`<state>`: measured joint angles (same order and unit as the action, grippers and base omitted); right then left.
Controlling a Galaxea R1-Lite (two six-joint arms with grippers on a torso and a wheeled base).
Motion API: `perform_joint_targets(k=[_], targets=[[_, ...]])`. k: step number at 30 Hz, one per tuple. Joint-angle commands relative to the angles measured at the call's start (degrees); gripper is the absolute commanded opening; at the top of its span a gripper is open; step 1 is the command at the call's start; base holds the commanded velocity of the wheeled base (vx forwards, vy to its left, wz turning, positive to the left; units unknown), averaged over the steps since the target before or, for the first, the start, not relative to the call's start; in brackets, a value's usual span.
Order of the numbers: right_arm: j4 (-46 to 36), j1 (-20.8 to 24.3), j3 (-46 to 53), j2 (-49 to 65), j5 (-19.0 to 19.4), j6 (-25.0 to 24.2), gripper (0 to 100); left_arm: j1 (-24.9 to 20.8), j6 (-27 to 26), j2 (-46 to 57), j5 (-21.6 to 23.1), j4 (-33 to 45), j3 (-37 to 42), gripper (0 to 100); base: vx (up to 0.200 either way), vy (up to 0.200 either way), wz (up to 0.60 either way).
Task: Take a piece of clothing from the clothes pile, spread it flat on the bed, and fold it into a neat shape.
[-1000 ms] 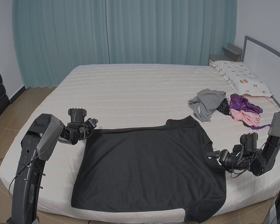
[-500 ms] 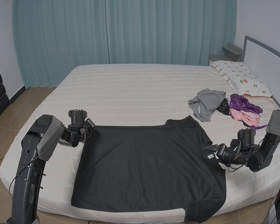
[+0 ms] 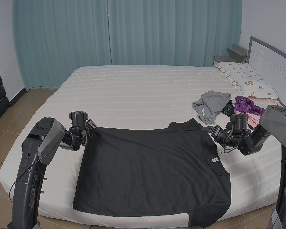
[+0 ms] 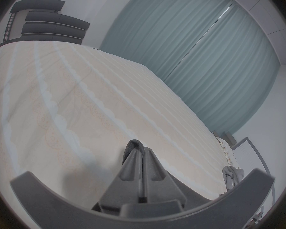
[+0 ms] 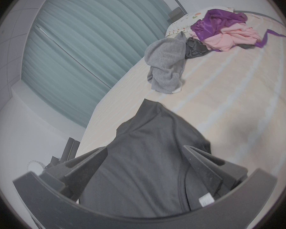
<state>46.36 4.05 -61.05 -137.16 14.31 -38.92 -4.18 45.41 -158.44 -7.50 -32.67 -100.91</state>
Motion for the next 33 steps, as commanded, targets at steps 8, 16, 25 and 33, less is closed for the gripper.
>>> perform_joint_targets(k=[8,16,25,33], targets=[[-14.46,-0.62,-32.9,-19.82,-4.91,5.7,100,0.31,0.21,-0.11,0.03,-0.11,0.72,0,0.0,0.0,0.0],[-15.07,-0.09,-39.32,-24.04,-6.75,6.32,100,0.31,0.21,-0.03,0.03,-0.2,1.33,0,0.0,0.0,0.0],[-14.63,-0.18,-42.84,-25.35,-6.84,6.05,0,0.31,-0.06,-0.2,0.03,-0.11,1.25,0,0.0,0.0,0.0],[-14.1,-0.8,-47.67,-25.44,-8.07,5.7,0,0.4,-0.15,-0.29,0.03,-0.46,0.54,0,0.0,0.0,0.0]])
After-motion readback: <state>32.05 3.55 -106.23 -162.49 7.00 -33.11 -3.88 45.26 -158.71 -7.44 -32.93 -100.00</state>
